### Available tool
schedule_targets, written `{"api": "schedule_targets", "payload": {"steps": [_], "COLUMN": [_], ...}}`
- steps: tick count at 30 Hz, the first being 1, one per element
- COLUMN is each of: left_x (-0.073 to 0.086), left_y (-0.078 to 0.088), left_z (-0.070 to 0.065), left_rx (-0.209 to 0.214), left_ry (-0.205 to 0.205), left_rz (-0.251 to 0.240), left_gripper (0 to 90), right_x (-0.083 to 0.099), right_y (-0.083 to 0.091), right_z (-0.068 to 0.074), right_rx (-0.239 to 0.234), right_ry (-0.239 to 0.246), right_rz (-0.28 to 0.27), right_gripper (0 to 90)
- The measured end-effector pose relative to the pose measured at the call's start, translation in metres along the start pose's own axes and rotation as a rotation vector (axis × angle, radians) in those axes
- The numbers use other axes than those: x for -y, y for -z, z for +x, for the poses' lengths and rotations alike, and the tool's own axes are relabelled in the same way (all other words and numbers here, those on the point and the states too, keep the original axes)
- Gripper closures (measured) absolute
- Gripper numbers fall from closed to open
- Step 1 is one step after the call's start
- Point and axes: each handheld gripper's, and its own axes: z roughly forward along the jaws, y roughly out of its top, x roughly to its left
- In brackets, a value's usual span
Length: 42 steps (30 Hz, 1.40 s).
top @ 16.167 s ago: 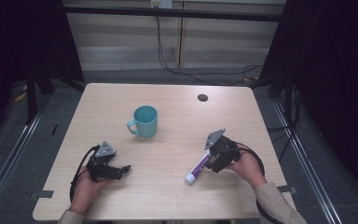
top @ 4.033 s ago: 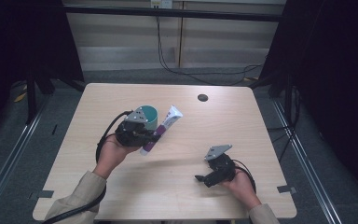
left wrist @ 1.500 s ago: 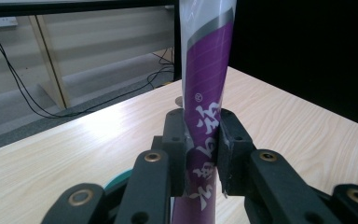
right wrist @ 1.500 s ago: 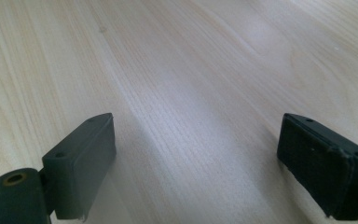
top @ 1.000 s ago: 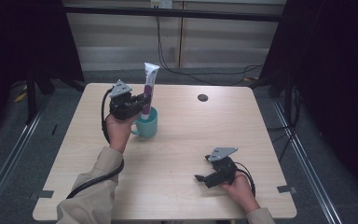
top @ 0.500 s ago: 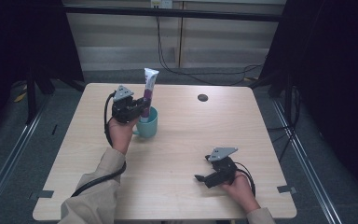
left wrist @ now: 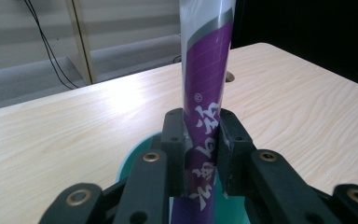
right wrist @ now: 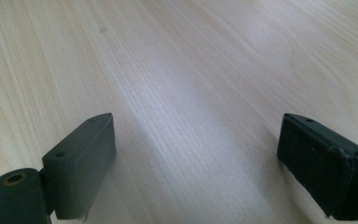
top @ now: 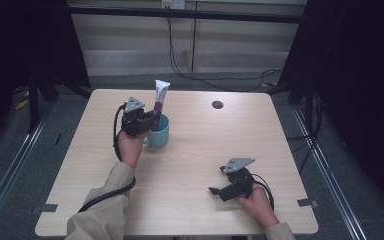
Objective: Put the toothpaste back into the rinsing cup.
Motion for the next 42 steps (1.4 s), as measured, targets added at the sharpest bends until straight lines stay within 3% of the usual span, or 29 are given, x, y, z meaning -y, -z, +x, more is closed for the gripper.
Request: {"api": "schedule_targets", "payload": {"steps": [30,42], "left_x": [0.016,0.016], "left_y": [-0.008,-0.009], "left_z": [-0.002,-0.003], "left_rx": [-0.021,-0.032], "left_ry": [-0.013,-0.044], "left_rz": [0.090,0.116], "left_gripper": [75.1,74.7], "right_x": [0.000,0.000], "right_y": [0.000,0.000], "right_z": [0.000,0.000], "right_rx": [0.001,0.001], "right_ry": [0.000,0.000], "right_rz": [0.000,0.000], "right_gripper": [10.8,10.8]}}
